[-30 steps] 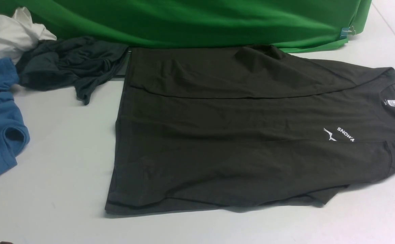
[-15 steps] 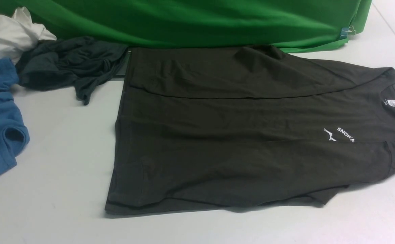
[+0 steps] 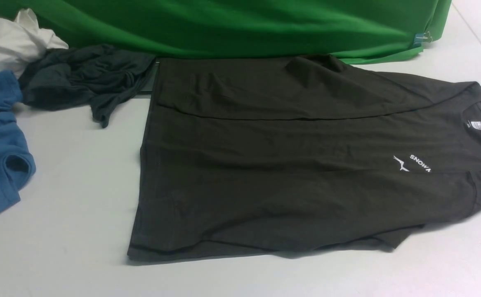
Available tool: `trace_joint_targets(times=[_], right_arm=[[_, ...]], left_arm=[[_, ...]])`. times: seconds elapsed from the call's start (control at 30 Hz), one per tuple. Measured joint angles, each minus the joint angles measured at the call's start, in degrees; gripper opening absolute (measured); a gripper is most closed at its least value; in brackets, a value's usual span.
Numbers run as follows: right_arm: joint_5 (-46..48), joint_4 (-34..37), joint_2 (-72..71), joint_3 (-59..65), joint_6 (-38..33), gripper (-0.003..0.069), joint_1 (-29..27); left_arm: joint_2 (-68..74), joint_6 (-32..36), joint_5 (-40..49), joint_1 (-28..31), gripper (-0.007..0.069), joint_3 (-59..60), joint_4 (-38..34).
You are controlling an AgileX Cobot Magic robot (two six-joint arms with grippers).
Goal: Fold a long-sleeved shirt on a white desktop.
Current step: 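Grasp the left edge of the dark T-shirt lying flat on the table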
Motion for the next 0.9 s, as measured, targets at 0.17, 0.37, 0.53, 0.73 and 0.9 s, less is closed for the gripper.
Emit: trace_joint_targets(times=[0.17, 0.37, 0.53, 0.73, 0.9], right_arm=[[7.3, 0.0, 4.2, 0.8, -1.1, 0.0241, 4.3], [19.6, 0.0, 8.3, 3.3, -1.7, 0.0241, 12.6], [25.6, 0.5, 11.0, 5.4, -2.5, 0.0241, 18.6], [27.5, 1.2, 12.9, 5.6, -2.5, 0.0241, 24.0], [26.8, 1.2, 13.2, 5.6, -2.6, 0.0241, 26.1]], left_arm=[[6.8, 2.0, 3.6, -0.1, 0.0038, 0.0, -4.2], [15.7, 5.5, 17.2, -0.1, 0.0038, -0.1, -18.1], [21.7, 12.7, 23.8, -0.1, 0.0038, -0.1, -25.7], [26.1, 22.2, 31.7, -0.1, 0.0038, -0.1, -30.4], [31.3, 23.0, 35.4, -0.1, 0.0038, 1.7, -29.7]])
